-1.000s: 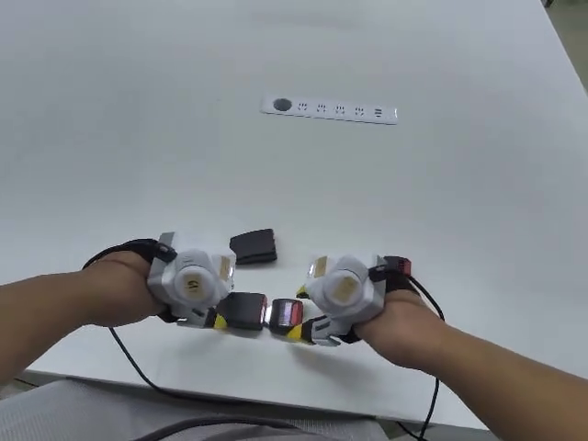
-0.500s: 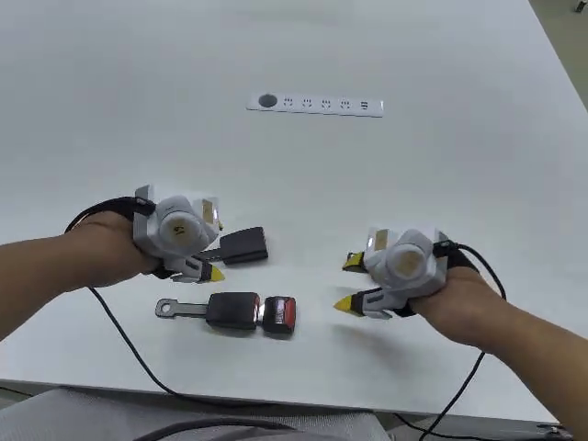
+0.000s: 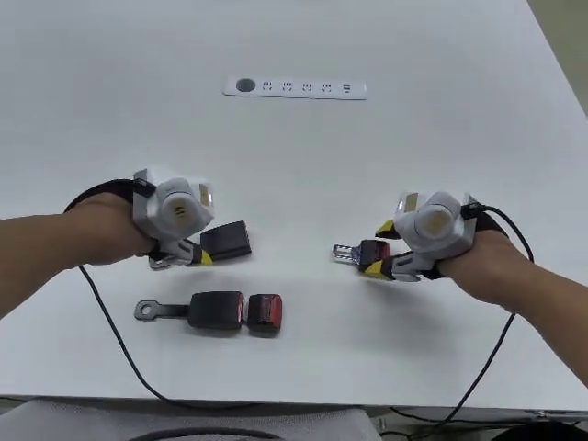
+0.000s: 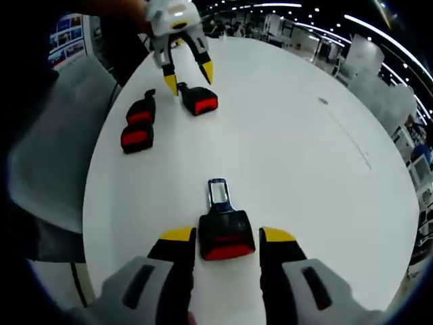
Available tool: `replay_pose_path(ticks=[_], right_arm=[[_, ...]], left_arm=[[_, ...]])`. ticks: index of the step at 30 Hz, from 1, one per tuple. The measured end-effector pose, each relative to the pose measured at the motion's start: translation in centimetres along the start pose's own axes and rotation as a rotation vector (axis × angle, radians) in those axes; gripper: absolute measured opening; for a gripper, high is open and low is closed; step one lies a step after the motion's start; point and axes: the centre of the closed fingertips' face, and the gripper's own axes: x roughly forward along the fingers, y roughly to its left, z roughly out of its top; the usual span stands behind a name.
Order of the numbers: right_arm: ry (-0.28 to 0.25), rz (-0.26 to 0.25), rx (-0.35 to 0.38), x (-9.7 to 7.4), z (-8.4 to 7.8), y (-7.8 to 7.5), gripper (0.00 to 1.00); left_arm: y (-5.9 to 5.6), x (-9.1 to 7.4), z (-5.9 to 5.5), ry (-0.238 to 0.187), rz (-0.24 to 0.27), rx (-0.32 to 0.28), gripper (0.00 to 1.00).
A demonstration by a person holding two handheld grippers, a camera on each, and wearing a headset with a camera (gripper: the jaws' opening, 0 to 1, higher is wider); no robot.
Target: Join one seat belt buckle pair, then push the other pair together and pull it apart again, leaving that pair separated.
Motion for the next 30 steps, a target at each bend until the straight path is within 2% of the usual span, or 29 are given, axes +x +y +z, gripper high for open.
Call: replay_pose_path(ticks=[4,5,6,7,8,12,15,16,19,21,23,24,26,29,30], right_arm=[[0.036,0.031,-0.035,0.6,-0.7,0.1,0.36],[0.093,0.028,-0.118,0.7,-1.4,0.1,0.35],[0.105,0.042,-0.202,0.8,-1.1,0.1,0.35],[0.096,0.048,-0.151,0.9,-0.8,0.3,0.35],[0.100,0.060,-0.137,1.0,-0.7,0.1,0.34],[0.097,0.099,-0.161,1.0,-0.9,0.0,0.34],[0.087,0.112,-0.137,1.1,-1.0,-0.1,0.34],[0.082,0.115,-0.129,1.1,-0.9,-0.1,0.34],[0.064,0.119,-0.091,1.2,-0.9,-0.2,0.34],[0.026,0.111,-0.029,1.4,-0.3,-0.2,0.34],[0.030,0.103,-0.053,2.0,0.5,-0.4,0.34],[0.025,0.107,-0.056,2.5,1.5,0.0,0.34],[0.023,0.109,-0.109,3.3,2.8,0.6,0.34],[0.017,0.094,-0.119,4.2,5.0,1.4,0.35],[0.006,0.087,-0.126,5.0,5.9,1.5,0.35]], left_arm=[[-0.2,0.5,0.0,0.016,-0.027,0.032,0.37],[-0.2,0.5,-0.4,0.050,-0.030,0.082,0.35],[-0.4,0.6,-0.2,0.053,-0.040,0.129,0.34],[-0.7,0.7,-0.1,0.049,-0.051,0.130,0.34],[-0.5,0.7,0.0,0.056,-0.037,0.130,0.34],[-0.3,0.8,-0.2,0.057,-0.045,0.140,0.33],[-0.3,1.0,-0.2,0.058,-0.048,0.148,0.33],[-0.3,1.1,-0.3,0.062,-0.049,0.179,0.33],[-0.2,1.3,-0.3,0.058,-0.072,0.192,0.33],[-0.1,1.4,-0.4,0.054,-0.082,0.190,0.32],[-0.1,1.4,-0.5,0.048,-0.085,0.173,0.32],[-0.1,1.4,-0.5,0.048,-0.085,0.174,0.32],[-0.2,1.4,-0.5,0.049,-0.083,0.176,0.32],[-0.3,1.4,-0.4,0.051,-0.085,0.193,0.32],[-0.3,1.4,-0.4,0.052,-0.083,0.192,0.32]])
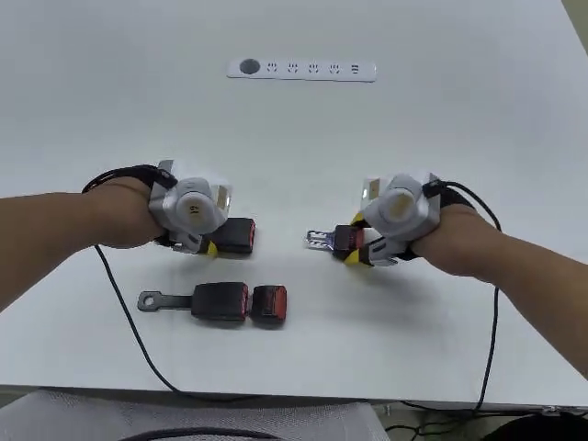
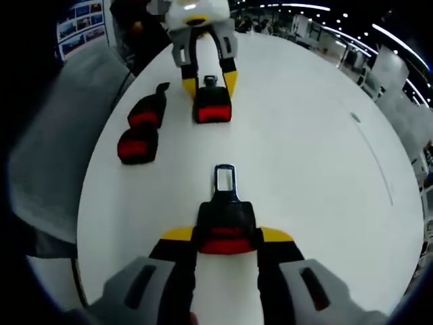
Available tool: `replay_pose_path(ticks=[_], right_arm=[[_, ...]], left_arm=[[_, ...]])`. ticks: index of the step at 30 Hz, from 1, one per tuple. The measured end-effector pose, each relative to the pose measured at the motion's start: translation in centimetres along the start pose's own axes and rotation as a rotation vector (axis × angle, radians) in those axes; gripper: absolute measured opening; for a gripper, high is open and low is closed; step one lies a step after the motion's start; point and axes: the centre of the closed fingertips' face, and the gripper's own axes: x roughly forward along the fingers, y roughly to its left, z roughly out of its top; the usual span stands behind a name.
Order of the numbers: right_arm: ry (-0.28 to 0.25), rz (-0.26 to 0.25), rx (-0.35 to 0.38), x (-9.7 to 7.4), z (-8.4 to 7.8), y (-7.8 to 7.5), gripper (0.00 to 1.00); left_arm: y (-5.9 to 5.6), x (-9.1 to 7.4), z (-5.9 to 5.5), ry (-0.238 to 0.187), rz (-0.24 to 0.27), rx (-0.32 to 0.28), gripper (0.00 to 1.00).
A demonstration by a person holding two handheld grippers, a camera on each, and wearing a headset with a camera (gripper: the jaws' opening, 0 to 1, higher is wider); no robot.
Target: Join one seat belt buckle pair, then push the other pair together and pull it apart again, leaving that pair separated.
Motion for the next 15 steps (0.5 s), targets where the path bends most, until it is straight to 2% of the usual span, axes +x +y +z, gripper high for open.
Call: replay_pose_path(ticks=[5,7,15], right_arm=[[-0.023,0.006,-0.003,1.7,2.9,0.8,0.35],[-0.020,0.010,-0.010,2.2,3.5,0.8,0.34],[0.003,0.014,-0.014,2.8,4.4,0.7,0.34]], left_arm=[[-0.1,-0.1,-0.1,0.007,0.023,-0.022,0.32],[-0.1,-0.1,-0.1,0.011,0.024,-0.023,0.32],[-0.1,-0.1,-0.1,0.017,0.015,-0.020,0.32]])
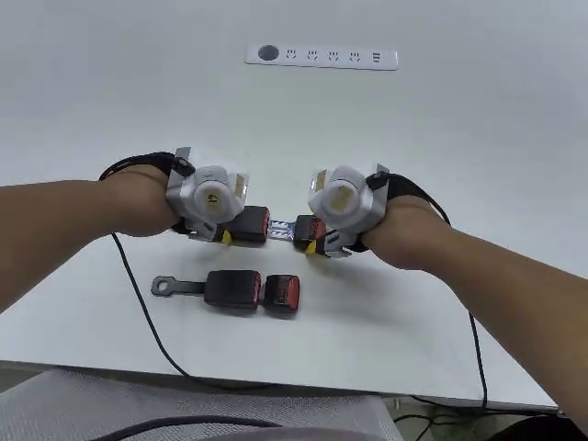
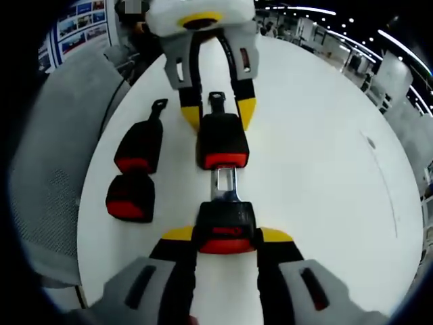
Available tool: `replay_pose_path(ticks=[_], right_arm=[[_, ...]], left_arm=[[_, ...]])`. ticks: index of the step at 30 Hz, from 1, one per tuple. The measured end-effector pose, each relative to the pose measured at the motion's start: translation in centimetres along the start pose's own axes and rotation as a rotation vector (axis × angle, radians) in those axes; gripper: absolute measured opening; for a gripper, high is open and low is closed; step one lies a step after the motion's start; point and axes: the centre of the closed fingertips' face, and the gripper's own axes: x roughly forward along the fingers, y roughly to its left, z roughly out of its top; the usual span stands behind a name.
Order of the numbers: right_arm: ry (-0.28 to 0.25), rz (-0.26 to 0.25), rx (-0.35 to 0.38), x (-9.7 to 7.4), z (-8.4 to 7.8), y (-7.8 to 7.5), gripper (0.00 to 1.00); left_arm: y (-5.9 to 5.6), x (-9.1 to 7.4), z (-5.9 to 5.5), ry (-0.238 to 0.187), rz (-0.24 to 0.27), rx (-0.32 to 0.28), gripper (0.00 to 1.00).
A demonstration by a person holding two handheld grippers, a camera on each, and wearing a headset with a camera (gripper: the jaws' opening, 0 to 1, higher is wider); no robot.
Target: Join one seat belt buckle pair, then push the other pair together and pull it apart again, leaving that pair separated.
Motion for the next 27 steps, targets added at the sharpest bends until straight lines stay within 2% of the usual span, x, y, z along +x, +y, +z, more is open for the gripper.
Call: replay_pose_path(ticks=[4,5,9,12,13,14,15,20,27], right_arm=[[0.012,-0.021,0.008,0.2,0.4,-0.2,0.34],[0.015,-0.037,-0.010,0.1,0.4,-0.4,0.34],[0.011,-0.045,-0.035,0.1,0.6,-0.4,0.34],[0.000,-0.050,-0.060,0.2,1.4,0.1,0.34],[-0.003,-0.049,-0.062,0.4,1.6,0.2,0.34],[-0.009,-0.043,-0.054,0.5,1.8,0.2,0.34],[0.007,-0.047,-0.035,0.6,1.5,0.1,0.34],[-0.045,-0.005,0.006,0.6,1.5,0.0,0.33],[-0.064,0.008,-0.009,1.0,2.1,0.0,0.32]], left_arm=[[0.0,0.0,0.0,0.008,-0.001,0.013,0.32],[0.0,0.1,0.0,0.007,-0.001,0.013,0.32],[0.0,0.1,0.0,0.001,0.003,0.000,0.32],[0.0,0.1,-0.1,-0.004,0.011,0.009,0.32],[0.0,0.1,0.0,-0.012,0.017,0.047,0.31],[0.0,0.2,0.0,-0.015,0.018,0.061,0.31],[0.2,0.2,-0.2,-0.008,0.020,0.038,0.31],[0.4,0.4,-0.4,-0.020,0.008,0.027,0.31],[0.4,0.5,-0.6,-0.051,-0.008,0.012,0.30]])
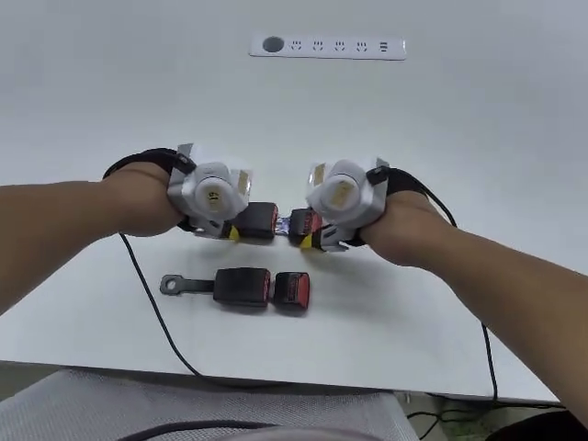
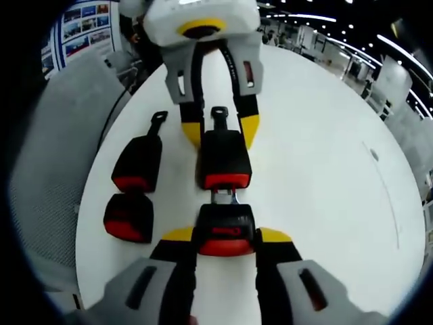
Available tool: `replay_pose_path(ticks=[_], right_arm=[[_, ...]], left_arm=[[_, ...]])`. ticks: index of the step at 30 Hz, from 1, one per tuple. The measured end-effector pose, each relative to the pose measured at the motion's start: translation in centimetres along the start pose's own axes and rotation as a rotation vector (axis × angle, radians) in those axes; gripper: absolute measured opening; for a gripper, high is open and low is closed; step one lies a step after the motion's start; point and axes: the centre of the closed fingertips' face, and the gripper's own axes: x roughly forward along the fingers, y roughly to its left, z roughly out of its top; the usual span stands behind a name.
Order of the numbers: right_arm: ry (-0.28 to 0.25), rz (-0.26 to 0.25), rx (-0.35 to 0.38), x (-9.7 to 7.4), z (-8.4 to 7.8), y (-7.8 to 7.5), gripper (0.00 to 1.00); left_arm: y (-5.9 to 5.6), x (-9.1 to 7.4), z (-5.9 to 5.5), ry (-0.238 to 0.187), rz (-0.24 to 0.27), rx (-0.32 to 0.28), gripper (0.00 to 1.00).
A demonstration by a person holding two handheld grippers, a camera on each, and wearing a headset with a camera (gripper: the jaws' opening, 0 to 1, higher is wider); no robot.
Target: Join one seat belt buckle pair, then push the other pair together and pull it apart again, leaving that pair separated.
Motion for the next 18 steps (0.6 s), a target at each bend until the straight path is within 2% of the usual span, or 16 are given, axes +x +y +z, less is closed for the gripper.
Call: replay_pose_path(ticks=[6,9,10,18], right_arm=[[-0.016,-0.001,-0.021,0.6,1.0,0.0,0.32],[-0.020,-0.002,0.011,0.8,1.5,-0.1,0.31],[-0.019,-0.004,0.001,0.9,1.6,-0.1,0.31],[-0.029,0.002,-0.005,0.9,1.3,-0.1,0.32]], left_arm=[[-0.3,-0.1,0.4,0.005,-0.011,0.010,0.30],[-0.4,-0.2,0.5,0.009,-0.012,0.000,0.30],[-0.4,-0.2,0.5,0.008,-0.015,-0.005,0.30],[-0.4,-0.3,0.6,0.012,-0.009,-0.011,0.31]])
